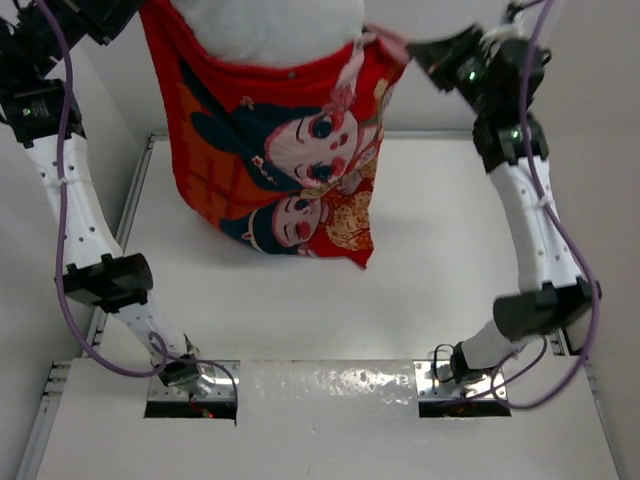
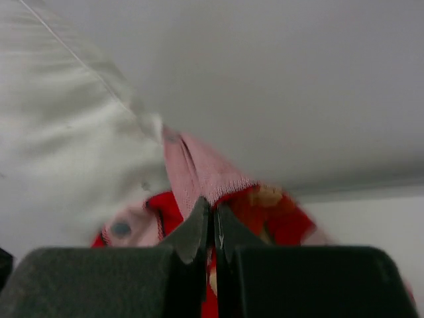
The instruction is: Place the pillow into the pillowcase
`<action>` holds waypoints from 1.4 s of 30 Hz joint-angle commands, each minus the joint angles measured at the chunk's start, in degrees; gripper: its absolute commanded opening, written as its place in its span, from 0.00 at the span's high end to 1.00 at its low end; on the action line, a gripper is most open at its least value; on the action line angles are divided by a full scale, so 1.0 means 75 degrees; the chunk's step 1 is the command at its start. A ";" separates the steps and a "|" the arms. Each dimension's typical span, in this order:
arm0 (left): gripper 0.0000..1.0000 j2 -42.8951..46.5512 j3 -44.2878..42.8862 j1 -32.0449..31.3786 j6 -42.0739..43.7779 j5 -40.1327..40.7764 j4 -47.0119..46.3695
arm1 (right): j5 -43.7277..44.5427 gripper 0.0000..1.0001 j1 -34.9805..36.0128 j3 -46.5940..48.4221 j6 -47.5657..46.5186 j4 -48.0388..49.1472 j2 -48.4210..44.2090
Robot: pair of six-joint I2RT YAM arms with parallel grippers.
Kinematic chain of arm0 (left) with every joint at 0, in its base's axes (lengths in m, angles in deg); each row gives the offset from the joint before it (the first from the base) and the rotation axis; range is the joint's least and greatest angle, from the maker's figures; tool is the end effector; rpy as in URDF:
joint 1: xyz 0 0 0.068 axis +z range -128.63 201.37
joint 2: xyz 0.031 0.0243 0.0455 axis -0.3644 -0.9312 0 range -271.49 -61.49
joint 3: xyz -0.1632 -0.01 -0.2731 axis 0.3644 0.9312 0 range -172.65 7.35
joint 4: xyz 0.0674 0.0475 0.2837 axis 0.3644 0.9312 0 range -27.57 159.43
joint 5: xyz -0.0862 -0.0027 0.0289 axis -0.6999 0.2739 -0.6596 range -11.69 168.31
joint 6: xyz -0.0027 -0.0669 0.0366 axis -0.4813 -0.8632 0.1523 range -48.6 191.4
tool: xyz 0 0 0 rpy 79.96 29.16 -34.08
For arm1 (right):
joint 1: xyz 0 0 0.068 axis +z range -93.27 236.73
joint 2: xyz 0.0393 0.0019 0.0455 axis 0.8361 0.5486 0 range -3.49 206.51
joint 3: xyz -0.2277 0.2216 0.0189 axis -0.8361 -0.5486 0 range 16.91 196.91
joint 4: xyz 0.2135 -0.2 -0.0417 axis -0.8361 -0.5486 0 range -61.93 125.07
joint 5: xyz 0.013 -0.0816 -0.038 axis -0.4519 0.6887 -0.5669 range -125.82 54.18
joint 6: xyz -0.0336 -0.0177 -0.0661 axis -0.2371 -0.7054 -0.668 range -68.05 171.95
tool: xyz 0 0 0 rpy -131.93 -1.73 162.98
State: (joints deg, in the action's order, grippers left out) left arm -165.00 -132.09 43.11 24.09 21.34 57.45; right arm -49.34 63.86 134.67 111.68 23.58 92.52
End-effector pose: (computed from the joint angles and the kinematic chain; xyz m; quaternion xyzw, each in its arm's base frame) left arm 0.3614 0.0858 0.7007 0.1505 0.5467 -0.3702 0.7358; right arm 0.4208 0.0678 0.6069 0.2011 0.6107 0.4828 0.5945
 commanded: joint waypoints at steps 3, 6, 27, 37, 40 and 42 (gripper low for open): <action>1.00 -0.0828 -0.2480 0.0908 -0.0447 0.1301 -0.0910 | 0.1097 1.00 0.0313 0.2491 -0.1408 -0.0650 -0.0726; 1.00 0.0839 0.0096 -0.0456 0.3650 0.1303 0.2610 | 0.1216 1.00 0.0349 0.4622 -0.2146 -0.3447 0.0676; 1.00 -0.0859 -0.1807 0.0098 -0.0329 0.0963 -0.0973 | 0.1230 1.00 -0.0667 -0.2689 -0.1423 0.1535 -0.2563; 1.00 -0.1336 -0.2832 0.0530 -0.0124 0.1056 -0.1055 | 0.1199 1.00 -0.0764 0.1046 -0.1652 -0.0121 -0.1453; 1.00 0.0421 -0.1005 -0.0354 0.2962 0.1301 0.1271 | 0.1347 1.00 -0.0741 0.4967 -0.2360 -0.2636 -0.0024; 1.00 0.1614 0.2858 -0.1161 0.5718 0.1502 0.3025 | 0.1112 1.00 -0.0682 -0.2134 -0.2167 -0.0322 -0.1612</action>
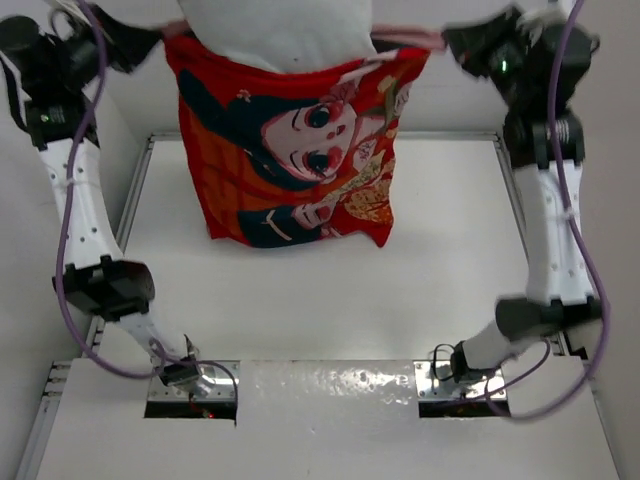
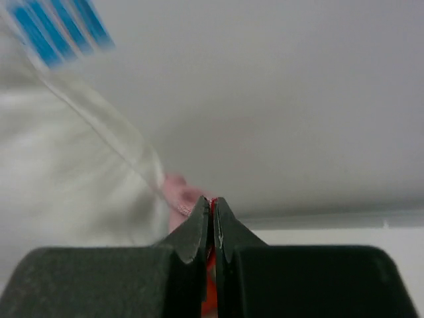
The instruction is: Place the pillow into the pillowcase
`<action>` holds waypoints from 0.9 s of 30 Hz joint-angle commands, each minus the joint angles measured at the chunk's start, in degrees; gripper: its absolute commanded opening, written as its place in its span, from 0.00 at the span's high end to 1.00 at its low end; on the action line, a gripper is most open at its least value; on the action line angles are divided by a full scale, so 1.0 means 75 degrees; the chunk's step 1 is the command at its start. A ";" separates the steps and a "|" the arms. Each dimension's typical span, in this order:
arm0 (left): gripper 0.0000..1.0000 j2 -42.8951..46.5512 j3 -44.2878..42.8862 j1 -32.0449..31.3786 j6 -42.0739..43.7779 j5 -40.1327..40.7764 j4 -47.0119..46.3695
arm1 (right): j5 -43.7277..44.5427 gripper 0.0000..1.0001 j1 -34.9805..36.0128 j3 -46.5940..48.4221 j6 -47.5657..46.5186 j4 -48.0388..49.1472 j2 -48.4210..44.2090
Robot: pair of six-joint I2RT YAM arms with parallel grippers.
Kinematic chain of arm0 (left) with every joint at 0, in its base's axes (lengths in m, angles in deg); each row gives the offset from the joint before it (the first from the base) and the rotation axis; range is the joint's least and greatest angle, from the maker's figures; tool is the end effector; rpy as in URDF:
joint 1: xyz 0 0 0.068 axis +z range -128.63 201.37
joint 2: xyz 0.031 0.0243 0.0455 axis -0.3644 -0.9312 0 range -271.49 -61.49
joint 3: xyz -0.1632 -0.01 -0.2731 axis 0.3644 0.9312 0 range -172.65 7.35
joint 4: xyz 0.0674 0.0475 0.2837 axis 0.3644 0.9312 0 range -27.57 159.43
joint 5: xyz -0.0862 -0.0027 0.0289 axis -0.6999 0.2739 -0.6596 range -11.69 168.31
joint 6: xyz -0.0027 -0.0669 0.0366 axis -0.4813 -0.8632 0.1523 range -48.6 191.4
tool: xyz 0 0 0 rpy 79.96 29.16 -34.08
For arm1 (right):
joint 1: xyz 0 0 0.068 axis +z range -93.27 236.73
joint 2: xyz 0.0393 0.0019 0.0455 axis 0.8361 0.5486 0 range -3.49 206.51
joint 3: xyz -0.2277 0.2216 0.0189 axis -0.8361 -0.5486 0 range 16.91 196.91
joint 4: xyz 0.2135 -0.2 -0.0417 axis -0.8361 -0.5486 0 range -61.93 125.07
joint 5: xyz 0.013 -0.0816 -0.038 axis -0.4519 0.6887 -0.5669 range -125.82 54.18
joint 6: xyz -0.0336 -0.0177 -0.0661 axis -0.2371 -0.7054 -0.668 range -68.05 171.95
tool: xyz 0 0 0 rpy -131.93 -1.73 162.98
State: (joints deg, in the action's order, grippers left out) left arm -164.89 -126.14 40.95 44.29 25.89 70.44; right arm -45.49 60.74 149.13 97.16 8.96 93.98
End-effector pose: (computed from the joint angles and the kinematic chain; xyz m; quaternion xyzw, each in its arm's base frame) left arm 0.4036 0.0892 0.6512 0.1377 0.6053 -0.2951 0.7263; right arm 0.3915 0.0383 0.6519 0.1687 0.6305 0.3646 0.6642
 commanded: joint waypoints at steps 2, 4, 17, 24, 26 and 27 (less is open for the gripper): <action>1.00 0.0215 -0.0074 -0.0410 0.1844 0.0699 0.1871 | 0.0064 1.00 -0.0486 -0.6724 0.1277 0.4314 -0.3362; 1.00 -0.1103 -0.3386 0.1140 -0.0822 0.0172 -0.0570 | 0.0209 1.00 -0.0816 -0.1856 0.0516 0.1898 -0.1562; 1.00 0.1756 0.0584 0.0664 0.0430 0.0577 -0.2189 | -0.0231 1.00 -0.0329 -0.1883 -0.0061 0.0814 -0.1952; 1.00 0.1024 -0.0378 0.0250 -0.0604 0.0366 -0.1748 | -0.1193 0.83 0.1701 -0.5407 -0.2204 0.1573 -0.2206; 1.00 0.1025 -0.0481 0.0250 -0.0767 0.0427 -0.1667 | -0.1662 0.59 0.2475 -0.5826 -0.3128 0.1315 -0.2121; 1.00 0.0966 -0.0598 0.0261 -0.0779 0.0694 -0.1457 | -0.1687 0.53 0.2686 -0.6015 -0.3319 0.1209 -0.2052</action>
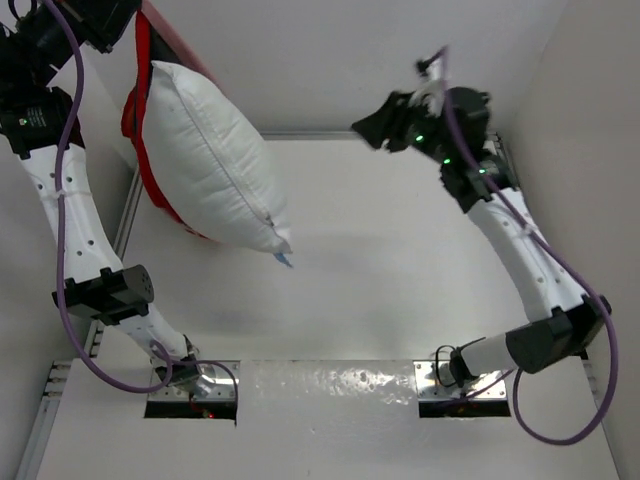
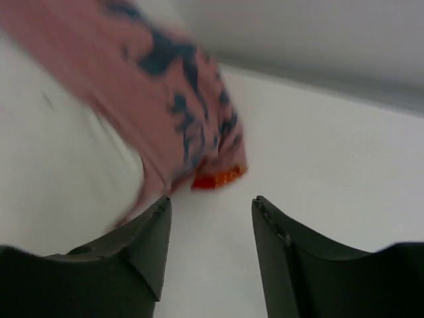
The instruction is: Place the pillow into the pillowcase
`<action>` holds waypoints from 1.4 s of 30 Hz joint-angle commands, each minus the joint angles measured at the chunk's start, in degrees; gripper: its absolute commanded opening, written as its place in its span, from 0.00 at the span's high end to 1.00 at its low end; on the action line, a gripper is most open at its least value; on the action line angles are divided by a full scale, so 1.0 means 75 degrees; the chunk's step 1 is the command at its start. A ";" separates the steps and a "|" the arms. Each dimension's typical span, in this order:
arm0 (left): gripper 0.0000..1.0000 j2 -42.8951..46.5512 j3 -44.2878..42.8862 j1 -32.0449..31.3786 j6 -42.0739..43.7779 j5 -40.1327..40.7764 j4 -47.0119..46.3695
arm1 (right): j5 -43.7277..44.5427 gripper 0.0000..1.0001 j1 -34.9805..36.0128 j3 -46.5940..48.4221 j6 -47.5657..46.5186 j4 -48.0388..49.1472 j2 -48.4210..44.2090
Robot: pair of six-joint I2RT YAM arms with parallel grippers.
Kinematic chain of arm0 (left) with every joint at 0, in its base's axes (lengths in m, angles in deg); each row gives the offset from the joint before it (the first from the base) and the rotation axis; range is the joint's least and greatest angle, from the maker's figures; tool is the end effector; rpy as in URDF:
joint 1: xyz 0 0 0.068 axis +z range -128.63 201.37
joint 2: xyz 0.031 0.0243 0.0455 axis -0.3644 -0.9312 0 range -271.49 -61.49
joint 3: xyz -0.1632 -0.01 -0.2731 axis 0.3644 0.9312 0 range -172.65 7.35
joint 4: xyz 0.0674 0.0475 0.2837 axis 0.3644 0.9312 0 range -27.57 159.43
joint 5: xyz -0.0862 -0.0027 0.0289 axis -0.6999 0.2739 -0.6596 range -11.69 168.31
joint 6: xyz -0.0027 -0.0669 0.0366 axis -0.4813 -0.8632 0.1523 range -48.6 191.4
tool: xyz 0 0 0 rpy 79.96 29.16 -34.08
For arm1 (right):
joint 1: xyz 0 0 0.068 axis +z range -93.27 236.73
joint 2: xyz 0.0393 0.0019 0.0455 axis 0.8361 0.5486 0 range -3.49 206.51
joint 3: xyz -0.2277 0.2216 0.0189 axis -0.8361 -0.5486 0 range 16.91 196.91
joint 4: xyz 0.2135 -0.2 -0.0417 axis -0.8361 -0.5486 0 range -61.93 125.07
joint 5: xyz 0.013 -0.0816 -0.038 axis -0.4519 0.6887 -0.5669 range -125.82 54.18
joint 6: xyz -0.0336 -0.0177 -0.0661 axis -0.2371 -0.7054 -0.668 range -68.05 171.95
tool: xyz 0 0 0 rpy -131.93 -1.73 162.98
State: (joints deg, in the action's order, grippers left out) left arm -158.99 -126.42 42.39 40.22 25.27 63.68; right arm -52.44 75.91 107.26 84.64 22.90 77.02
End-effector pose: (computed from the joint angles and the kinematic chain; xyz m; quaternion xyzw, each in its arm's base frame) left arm 0.3397 0.0752 0.7010 0.1740 0.5451 -0.2757 0.7724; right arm 0.3445 0.1394 0.5217 -0.0155 0.7206 0.3935 0.5708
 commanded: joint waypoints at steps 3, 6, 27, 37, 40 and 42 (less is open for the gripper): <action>1.00 0.0085 -0.0749 0.0069 -0.0121 0.1106 -0.0179 | -0.0398 0.40 0.1402 -0.1263 -0.2283 -0.0956 0.0444; 1.00 -0.0020 -0.0924 0.0057 0.0172 0.1376 0.0464 | -0.0526 0.37 0.2140 -0.2036 -0.2659 -0.0443 0.0913; 1.00 -0.0653 -0.1979 0.0069 0.0548 0.1856 0.1450 | 0.3141 0.16 0.5763 -0.3353 -0.2892 0.9158 0.3747; 1.00 -0.0630 -0.2073 0.0092 0.0466 0.1845 0.1403 | 0.4500 0.23 0.5693 -0.1325 -0.2858 0.8995 0.5237; 1.00 -0.0618 -0.2074 0.0128 0.0291 0.1798 0.1298 | 0.4607 0.46 0.5506 -0.0704 -0.2485 0.8513 0.5565; 1.00 -0.0607 -0.2073 0.0139 0.0243 0.1775 0.1262 | 0.4420 0.73 0.5353 -0.0528 -0.2063 0.8559 0.5694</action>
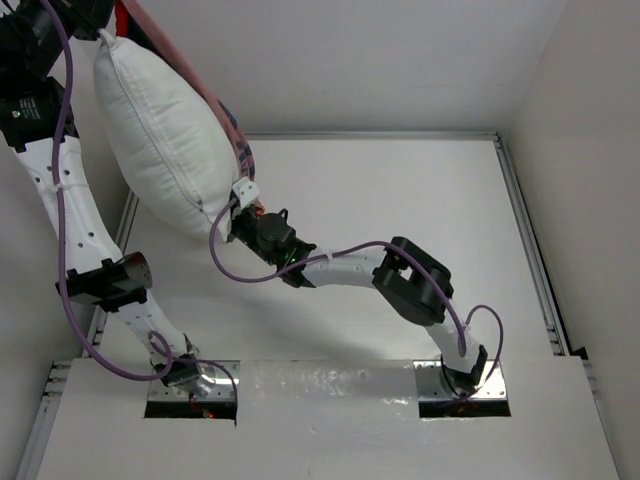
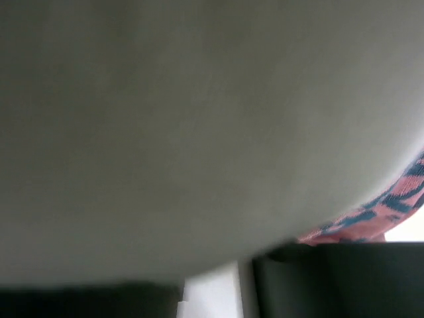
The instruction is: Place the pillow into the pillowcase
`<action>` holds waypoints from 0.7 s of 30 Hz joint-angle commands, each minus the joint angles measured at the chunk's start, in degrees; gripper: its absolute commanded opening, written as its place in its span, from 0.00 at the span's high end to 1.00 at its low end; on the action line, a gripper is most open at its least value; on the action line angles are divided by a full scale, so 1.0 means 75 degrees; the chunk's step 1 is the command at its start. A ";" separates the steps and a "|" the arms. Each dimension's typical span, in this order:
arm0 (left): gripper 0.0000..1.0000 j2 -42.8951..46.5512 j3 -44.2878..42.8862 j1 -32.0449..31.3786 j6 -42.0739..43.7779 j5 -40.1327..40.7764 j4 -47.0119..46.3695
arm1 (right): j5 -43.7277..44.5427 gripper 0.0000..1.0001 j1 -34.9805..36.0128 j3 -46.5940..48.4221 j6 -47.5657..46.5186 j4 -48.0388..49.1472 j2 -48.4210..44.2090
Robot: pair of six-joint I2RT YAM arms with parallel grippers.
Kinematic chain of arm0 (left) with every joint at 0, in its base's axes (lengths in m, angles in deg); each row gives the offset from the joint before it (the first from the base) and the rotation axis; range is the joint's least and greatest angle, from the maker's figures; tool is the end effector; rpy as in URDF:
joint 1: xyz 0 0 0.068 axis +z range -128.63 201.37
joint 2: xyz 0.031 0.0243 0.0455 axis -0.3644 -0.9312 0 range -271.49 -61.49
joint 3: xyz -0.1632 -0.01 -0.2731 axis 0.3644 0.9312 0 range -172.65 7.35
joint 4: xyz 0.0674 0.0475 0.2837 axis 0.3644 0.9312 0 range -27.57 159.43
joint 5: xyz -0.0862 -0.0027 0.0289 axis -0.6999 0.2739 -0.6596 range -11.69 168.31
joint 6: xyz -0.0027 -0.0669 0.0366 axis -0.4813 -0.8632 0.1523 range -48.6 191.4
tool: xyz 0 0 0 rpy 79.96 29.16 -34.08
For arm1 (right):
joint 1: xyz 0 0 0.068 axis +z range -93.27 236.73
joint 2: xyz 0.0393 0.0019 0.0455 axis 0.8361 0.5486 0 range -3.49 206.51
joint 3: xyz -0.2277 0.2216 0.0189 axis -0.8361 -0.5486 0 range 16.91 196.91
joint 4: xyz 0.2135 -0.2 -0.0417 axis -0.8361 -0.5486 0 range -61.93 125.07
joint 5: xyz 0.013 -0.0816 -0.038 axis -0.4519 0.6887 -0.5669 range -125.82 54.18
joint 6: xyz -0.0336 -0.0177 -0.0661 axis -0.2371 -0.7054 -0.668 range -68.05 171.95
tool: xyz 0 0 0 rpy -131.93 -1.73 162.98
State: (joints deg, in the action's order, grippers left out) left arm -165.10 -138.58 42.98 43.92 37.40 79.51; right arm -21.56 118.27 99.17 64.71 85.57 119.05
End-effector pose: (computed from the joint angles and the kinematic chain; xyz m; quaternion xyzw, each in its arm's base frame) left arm 0.3611 0.0975 0.7015 0.0600 0.5790 -0.2275 0.7806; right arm 0.2879 0.4977 0.2639 -0.1760 0.6189 0.3963 0.6550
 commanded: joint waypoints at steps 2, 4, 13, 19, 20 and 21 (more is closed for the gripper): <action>1.00 0.0221 -0.0453 0.0131 -0.0319 0.0146 -0.0859 | 0.0057 0.83 -0.0376 0.0610 0.0818 0.0262 0.0208; 1.00 0.0221 -0.0442 0.0224 -0.0355 0.0134 -0.0860 | -0.0342 0.99 -0.0389 0.0657 0.0924 0.0333 0.0208; 1.00 0.0245 -0.0290 0.0401 -0.0203 0.0204 -0.0743 | -0.1105 1.00 -0.1311 -0.1789 0.2141 0.1387 -0.1910; 1.00 0.0362 0.0577 0.0366 0.0112 -0.0334 -0.1653 | -0.1045 1.00 -0.2789 -0.1819 0.2168 -0.0062 -0.4301; 1.00 0.0385 0.0648 0.0342 0.0253 -0.0439 -0.1680 | -0.1232 1.00 -0.3267 -0.0969 0.1830 -0.0437 -0.4478; 1.00 0.0397 0.0695 0.0307 0.0440 -0.0487 -0.1633 | -0.1292 1.00 -0.3503 -0.0473 0.1676 -0.1183 -0.4746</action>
State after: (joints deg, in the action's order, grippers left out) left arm -164.78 -134.05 45.47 44.07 35.33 74.92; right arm -30.54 96.91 84.24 79.20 77.87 92.21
